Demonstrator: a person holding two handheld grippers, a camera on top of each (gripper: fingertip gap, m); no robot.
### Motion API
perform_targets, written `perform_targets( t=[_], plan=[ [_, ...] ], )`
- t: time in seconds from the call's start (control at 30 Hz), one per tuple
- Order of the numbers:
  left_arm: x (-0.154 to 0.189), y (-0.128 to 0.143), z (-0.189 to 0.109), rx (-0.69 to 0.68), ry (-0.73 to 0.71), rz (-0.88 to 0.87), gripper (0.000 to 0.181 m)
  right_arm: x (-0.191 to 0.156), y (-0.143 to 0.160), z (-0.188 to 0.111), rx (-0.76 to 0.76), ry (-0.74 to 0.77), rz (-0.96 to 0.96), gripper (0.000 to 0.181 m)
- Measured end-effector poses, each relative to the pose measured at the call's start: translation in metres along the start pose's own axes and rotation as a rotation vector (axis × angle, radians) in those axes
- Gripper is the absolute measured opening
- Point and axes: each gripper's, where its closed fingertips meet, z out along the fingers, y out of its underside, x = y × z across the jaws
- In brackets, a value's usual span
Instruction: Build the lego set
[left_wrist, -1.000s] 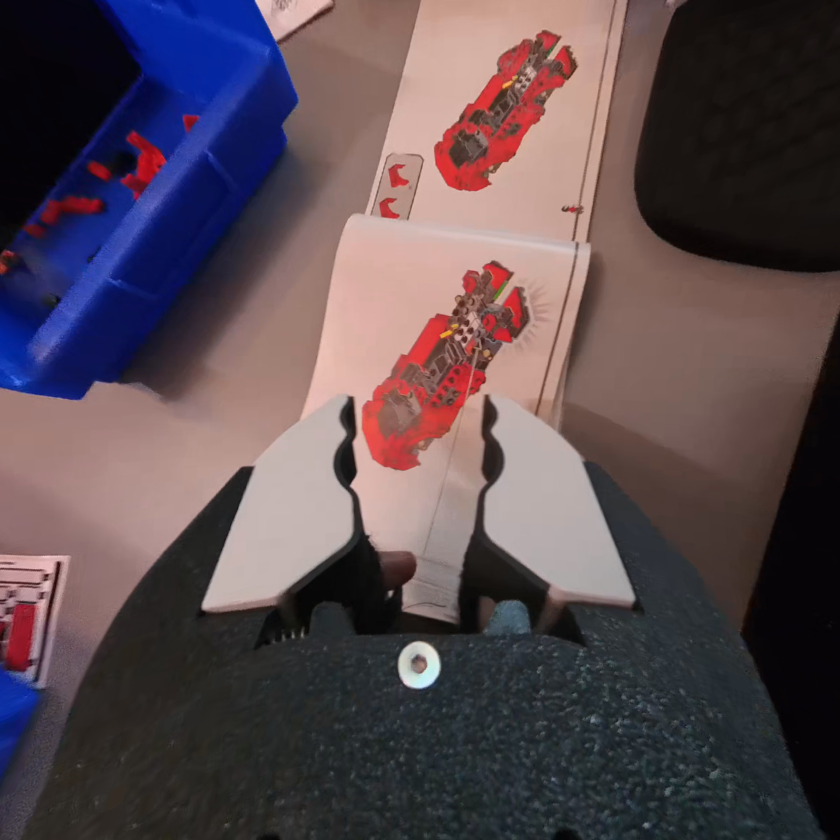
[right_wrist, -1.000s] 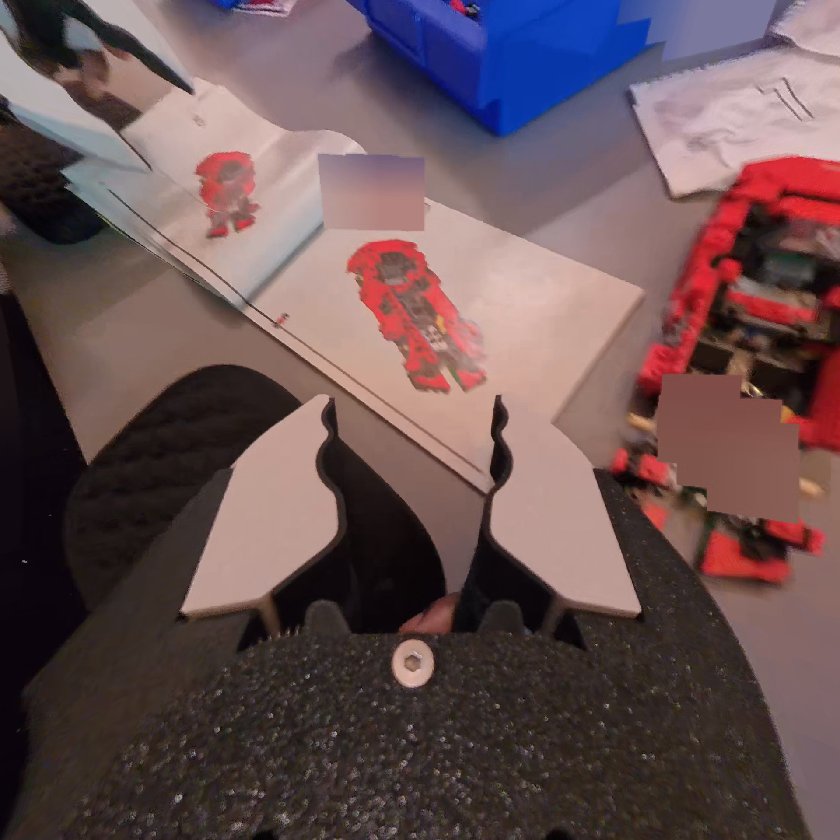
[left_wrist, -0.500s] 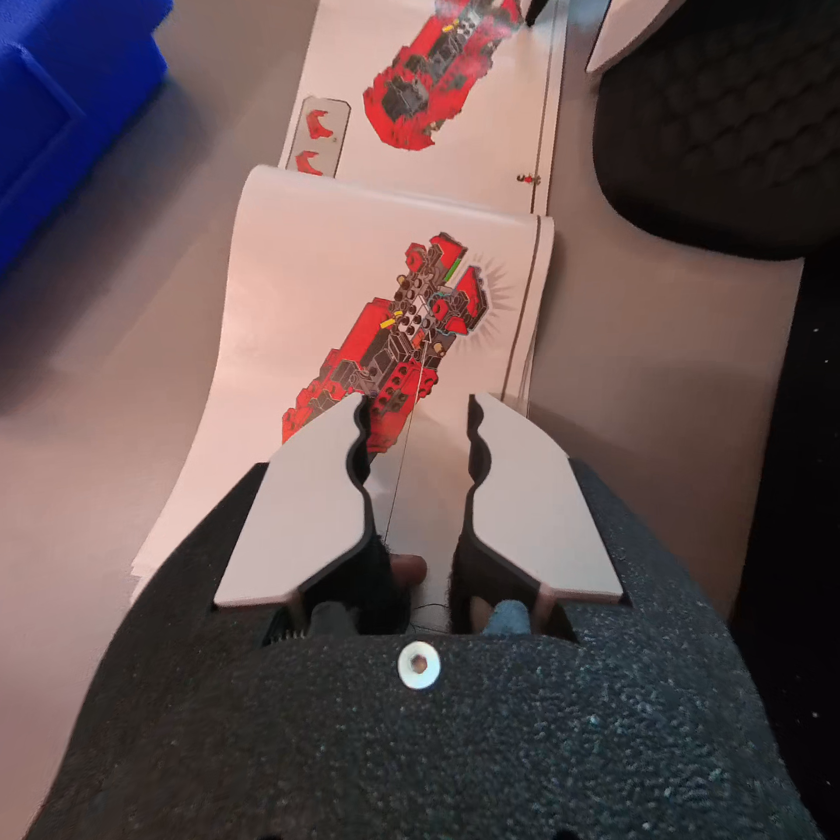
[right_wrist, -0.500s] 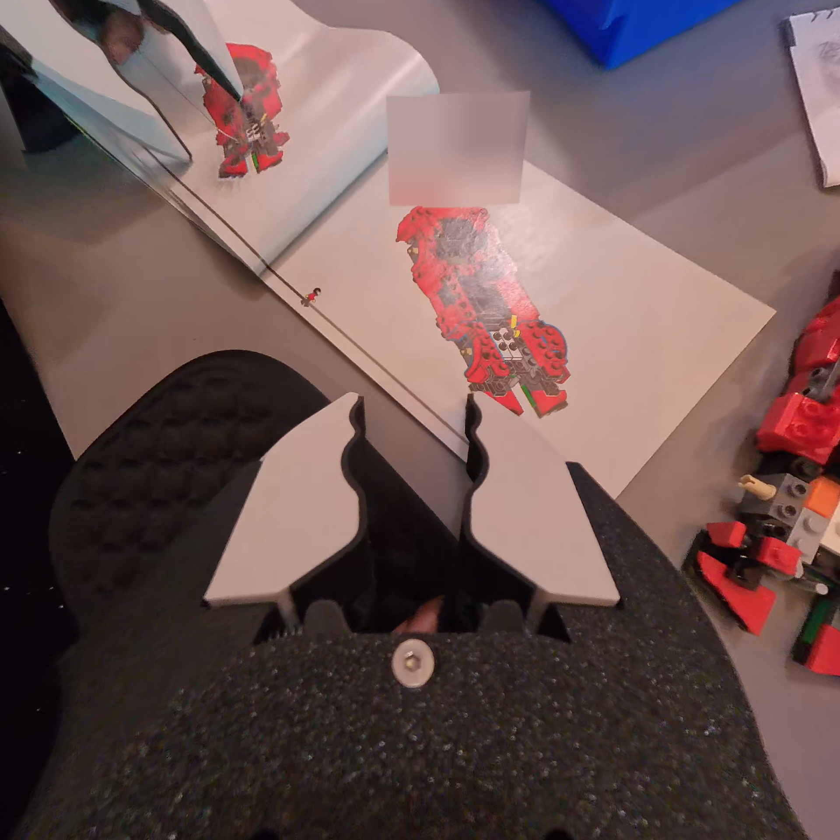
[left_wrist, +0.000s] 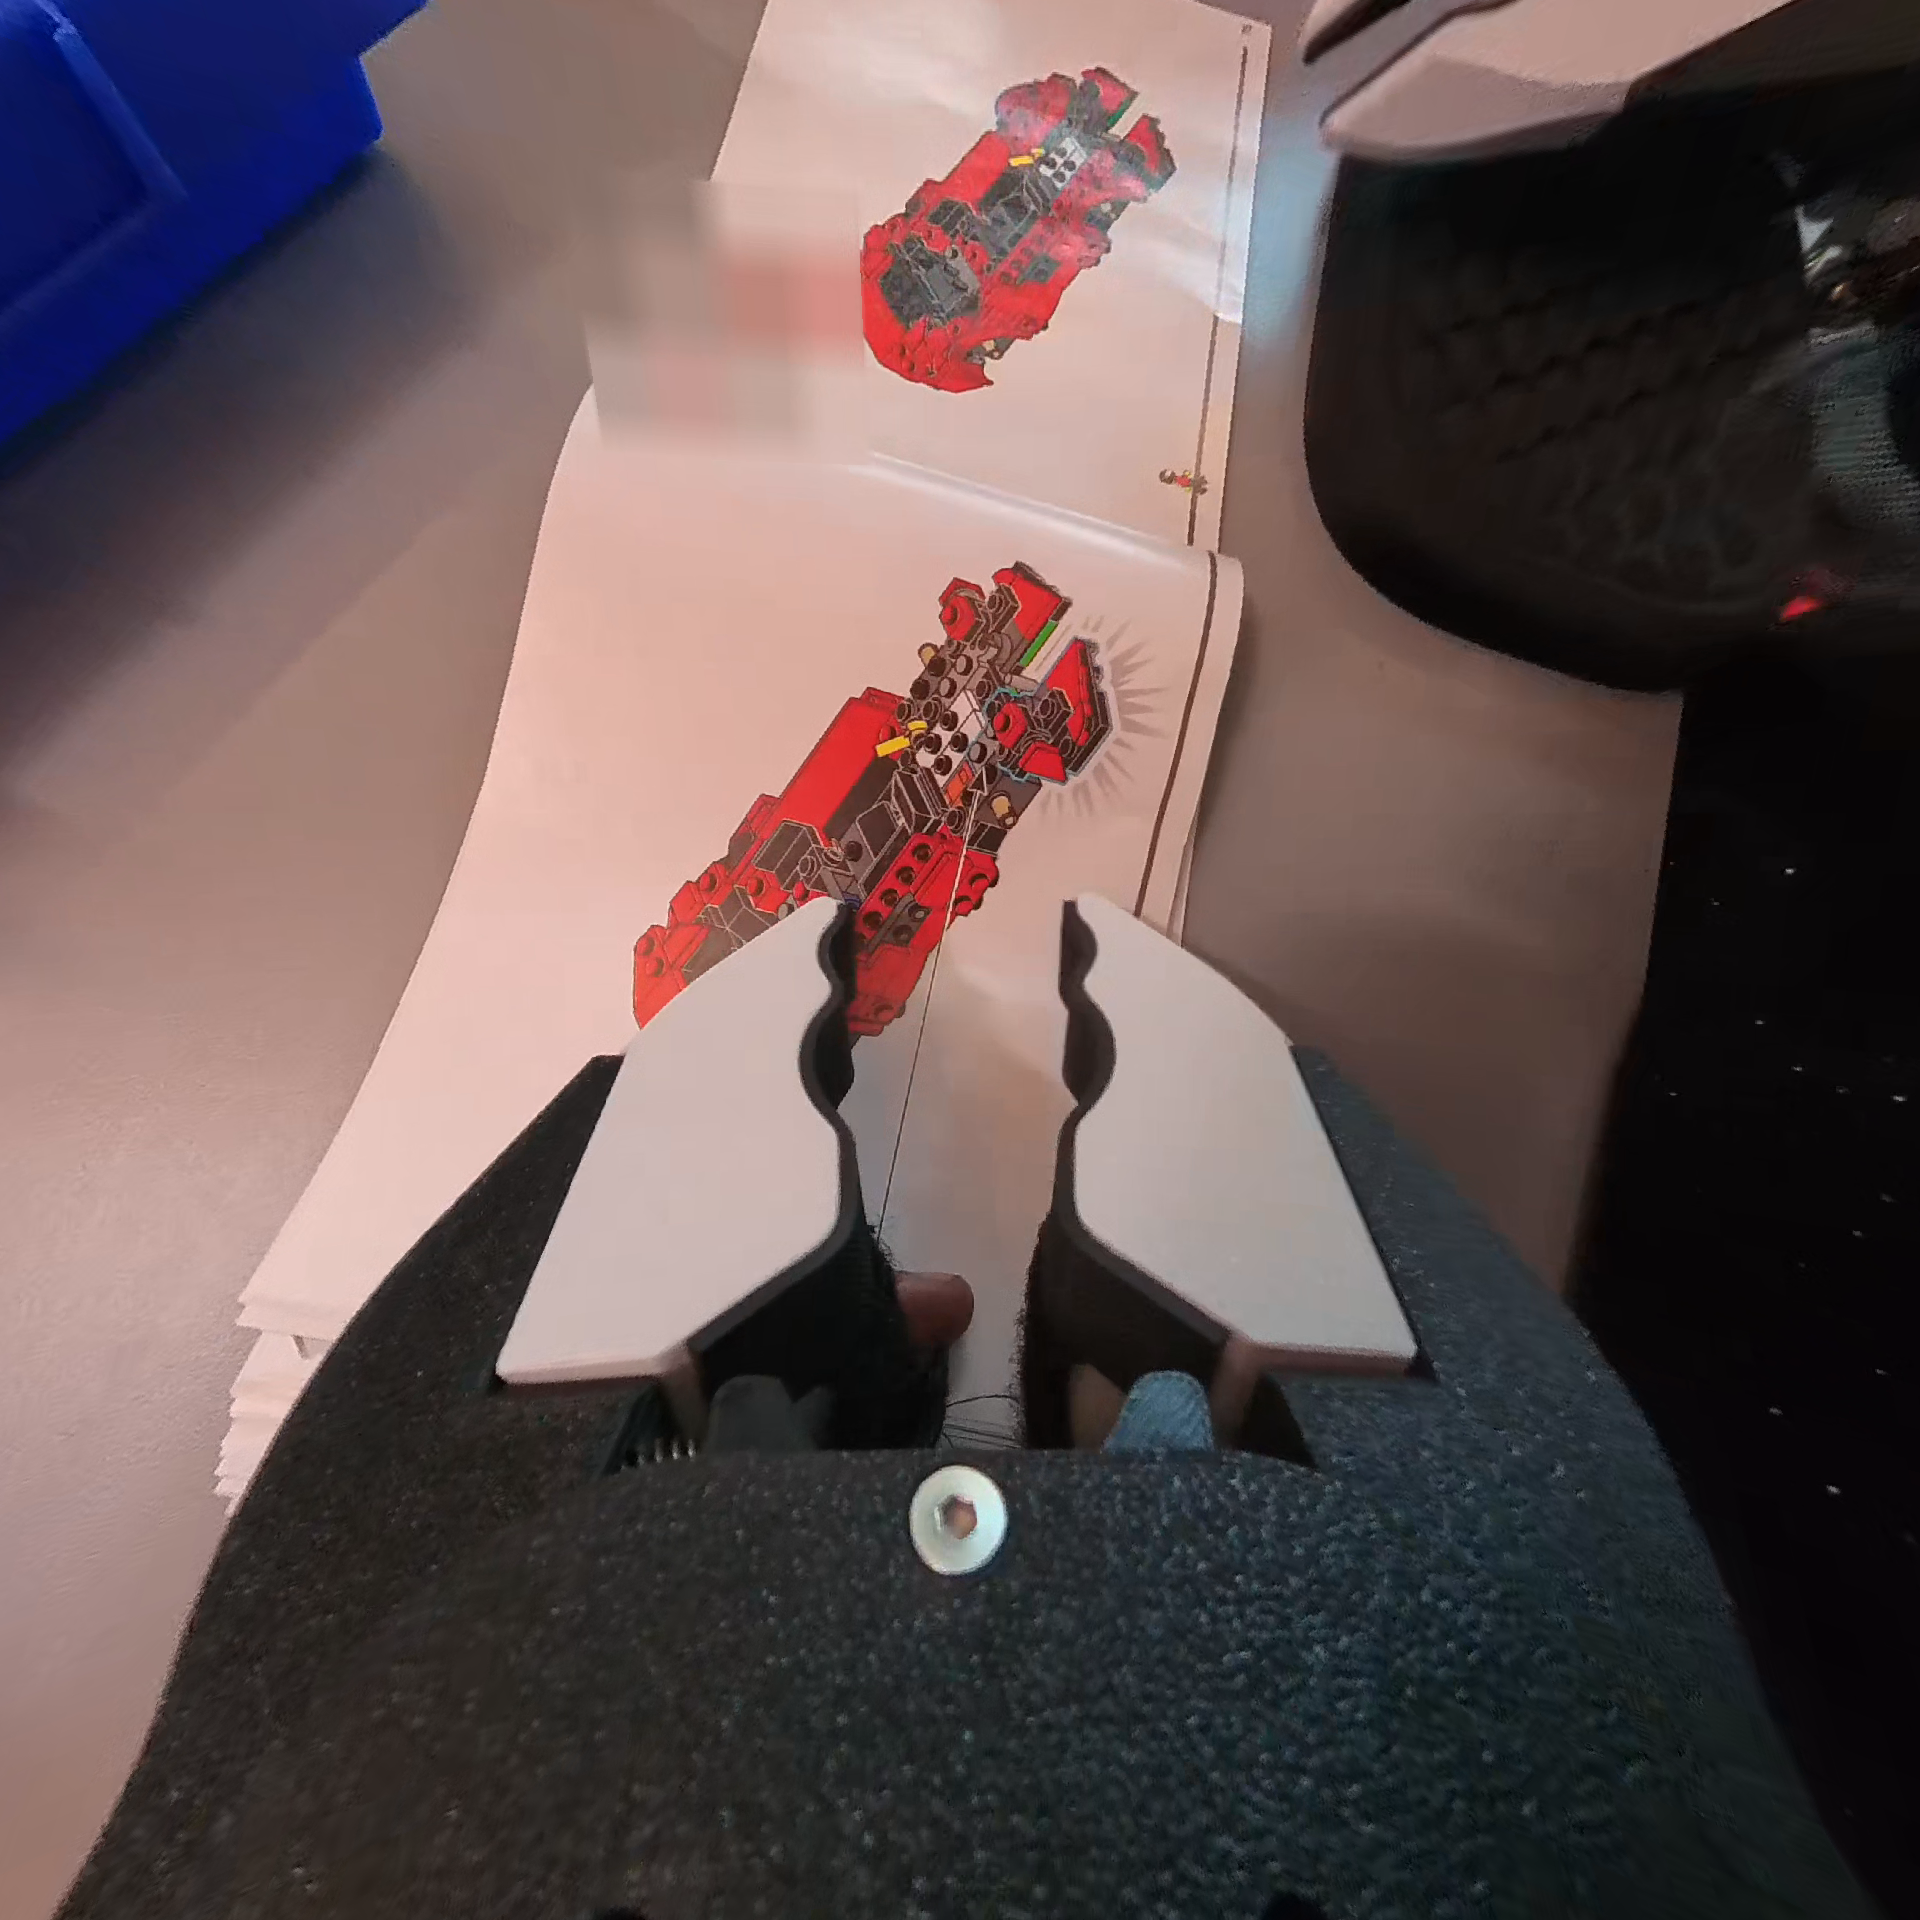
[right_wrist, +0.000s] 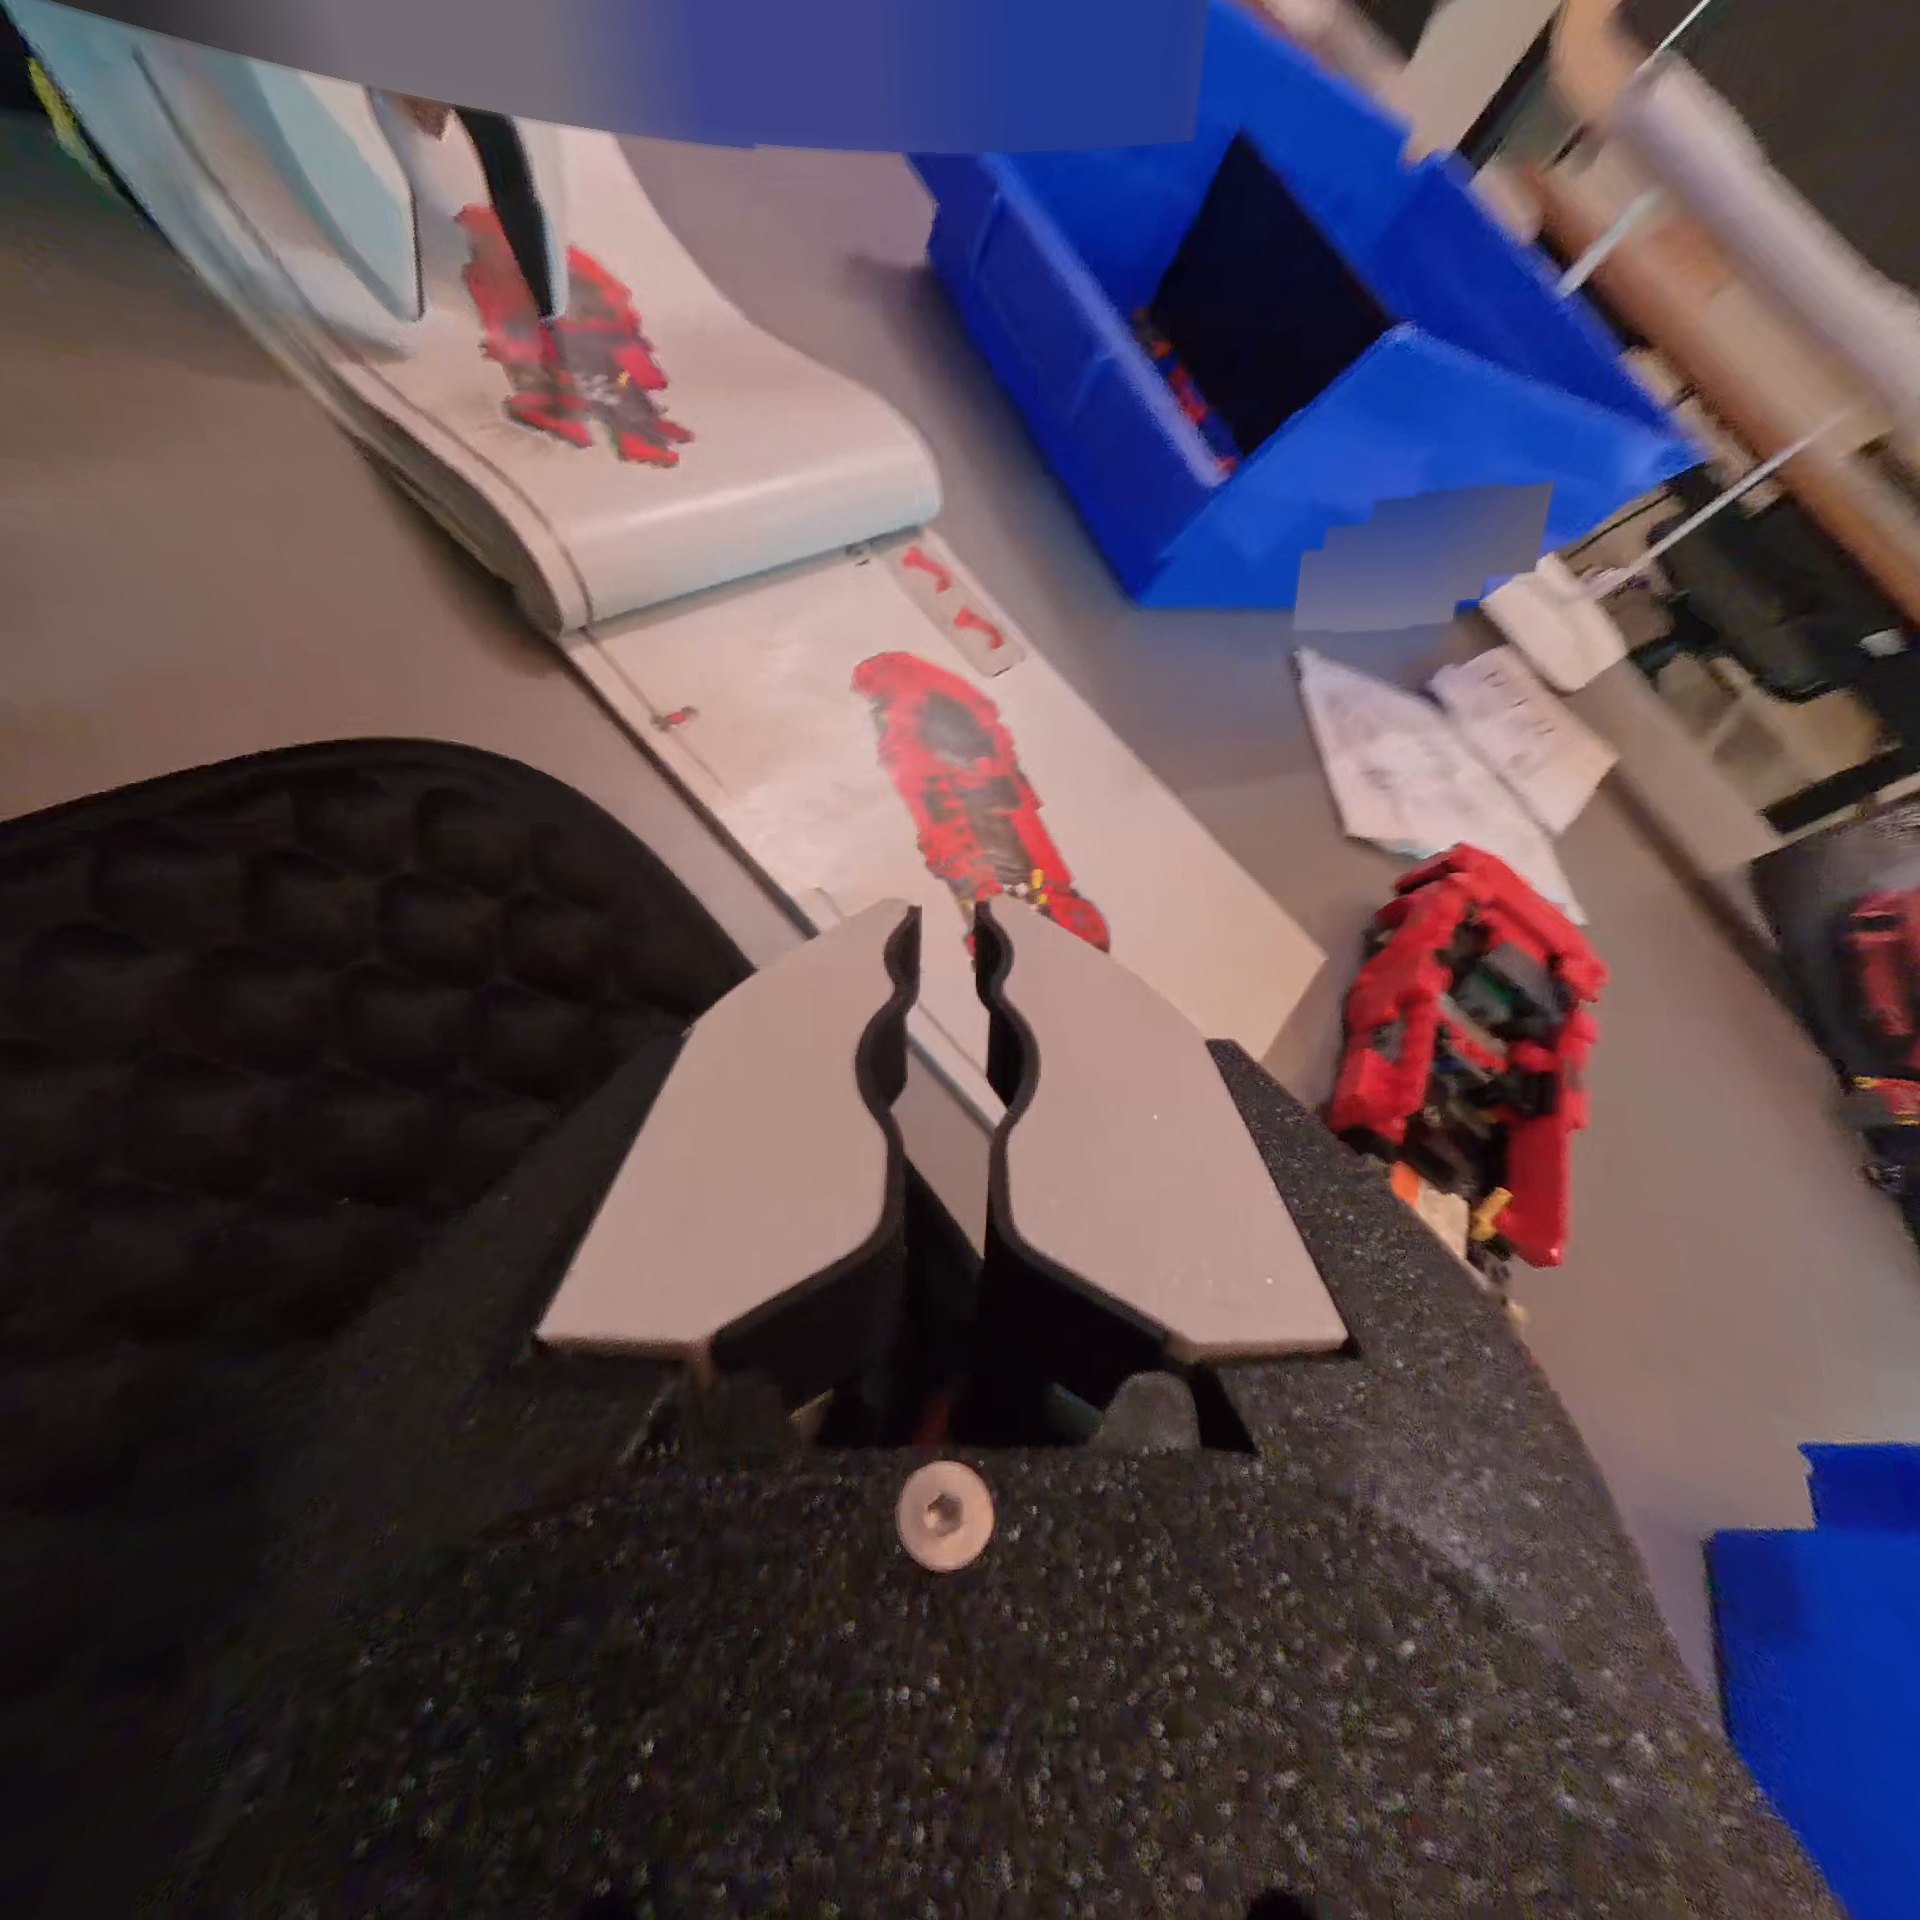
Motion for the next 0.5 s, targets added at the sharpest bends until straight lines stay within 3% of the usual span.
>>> perform_targets(
  t=[0.23,0.5],
  plan=[
    [0.002,-0.001,-0.001,0.017,0.032,-0.011,0.037,0.015,-0.007,-0.011,0.104,0.066,0.100,0.008],
    [0.004,0.000,-0.001,0.010,0.031,0.005,0.040,0.014,-0.003,-0.008,0.062,0.073,0.068,0.008]
  ],
)
